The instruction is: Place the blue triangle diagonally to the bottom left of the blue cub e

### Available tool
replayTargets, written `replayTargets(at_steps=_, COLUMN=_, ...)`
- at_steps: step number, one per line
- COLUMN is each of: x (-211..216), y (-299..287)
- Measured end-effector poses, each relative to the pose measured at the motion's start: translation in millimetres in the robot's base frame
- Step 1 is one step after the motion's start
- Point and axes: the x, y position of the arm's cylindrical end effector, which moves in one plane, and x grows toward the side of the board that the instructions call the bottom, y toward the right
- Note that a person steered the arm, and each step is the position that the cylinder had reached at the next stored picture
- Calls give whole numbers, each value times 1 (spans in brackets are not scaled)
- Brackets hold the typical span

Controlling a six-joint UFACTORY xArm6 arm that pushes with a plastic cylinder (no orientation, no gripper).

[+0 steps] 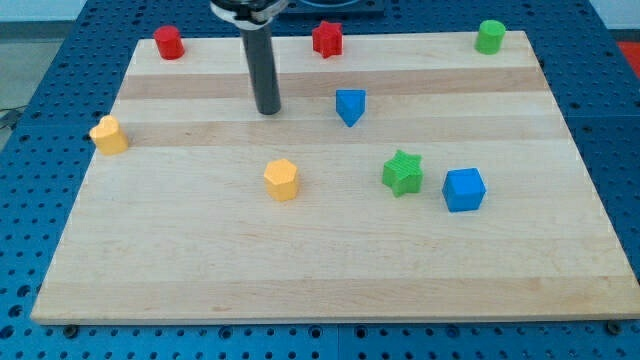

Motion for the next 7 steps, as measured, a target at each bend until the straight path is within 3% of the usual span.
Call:
replayTargets(at_steps=3, x=0, y=102)
replayTargets(at_steps=7, x=0, y=163)
